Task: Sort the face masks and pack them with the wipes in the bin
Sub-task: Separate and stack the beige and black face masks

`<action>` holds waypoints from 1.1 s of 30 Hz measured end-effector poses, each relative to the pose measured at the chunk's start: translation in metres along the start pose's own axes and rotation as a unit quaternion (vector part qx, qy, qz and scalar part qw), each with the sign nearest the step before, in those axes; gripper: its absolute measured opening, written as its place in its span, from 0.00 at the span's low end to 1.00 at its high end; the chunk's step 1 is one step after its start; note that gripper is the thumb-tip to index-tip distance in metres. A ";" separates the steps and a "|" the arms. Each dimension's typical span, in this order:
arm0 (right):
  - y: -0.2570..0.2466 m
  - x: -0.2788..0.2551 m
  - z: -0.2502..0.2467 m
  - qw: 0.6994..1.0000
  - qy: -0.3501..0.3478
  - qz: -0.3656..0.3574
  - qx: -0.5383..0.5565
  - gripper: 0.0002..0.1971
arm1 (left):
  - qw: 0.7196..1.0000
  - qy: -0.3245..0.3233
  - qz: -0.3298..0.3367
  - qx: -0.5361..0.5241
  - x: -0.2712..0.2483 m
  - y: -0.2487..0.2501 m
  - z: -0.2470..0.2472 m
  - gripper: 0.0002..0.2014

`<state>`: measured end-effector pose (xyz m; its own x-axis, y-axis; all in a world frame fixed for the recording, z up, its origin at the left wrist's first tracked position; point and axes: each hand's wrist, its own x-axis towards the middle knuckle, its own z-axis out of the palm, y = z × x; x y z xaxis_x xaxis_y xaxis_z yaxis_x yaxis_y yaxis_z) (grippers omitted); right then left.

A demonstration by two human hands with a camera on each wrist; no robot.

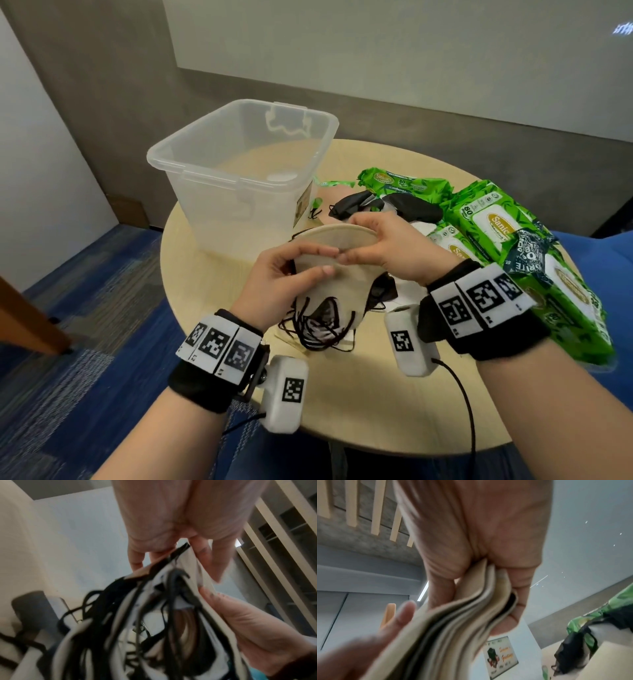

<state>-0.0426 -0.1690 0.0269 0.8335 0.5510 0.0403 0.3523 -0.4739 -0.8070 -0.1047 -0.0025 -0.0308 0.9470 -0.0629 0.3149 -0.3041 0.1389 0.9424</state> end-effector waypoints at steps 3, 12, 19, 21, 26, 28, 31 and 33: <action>0.004 0.010 0.011 0.999 0.048 -0.002 -0.016 0.08 | 0.995 0.087 -0.027 0.028 0.001 -0.006 -0.009 0.18; 0.040 0.014 0.033 0.994 0.033 0.088 -0.051 0.20 | 0.977 0.187 -0.049 0.087 -0.006 -0.011 -0.039 0.17; 0.015 0.014 0.055 0.994 -0.014 0.027 0.102 0.18 | 0.988 0.129 -0.022 0.085 -0.005 -0.006 -0.030 0.17; 0.010 0.016 0.057 0.995 -0.007 0.019 0.099 0.18 | 0.991 0.112 -0.007 0.072 -0.004 -0.001 -0.030 0.17; 0.001 0.020 0.060 0.996 0.034 -0.002 0.084 0.16 | 0.993 0.090 0.007 0.076 -0.004 0.008 -0.039 0.16; -0.003 0.023 0.058 0.994 0.065 -0.011 0.088 0.13 | 0.993 0.103 0.017 0.064 -0.002 0.013 -0.040 0.15; -0.013 0.026 0.051 0.985 0.109 -0.020 0.129 0.12 | 0.987 0.151 0.045 0.022 0.005 0.019 -0.038 0.13; -0.019 0.024 0.046 0.974 0.131 -0.039 0.181 0.13 | 0.985 0.159 0.059 0.016 0.009 0.022 -0.034 0.13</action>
<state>-0.0485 -0.1151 0.0158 0.9072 0.3584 0.2203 0.2851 -0.1388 -0.9484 -0.0990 0.0339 -0.0107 0.8880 0.2651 0.3756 -0.4118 0.0957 0.9062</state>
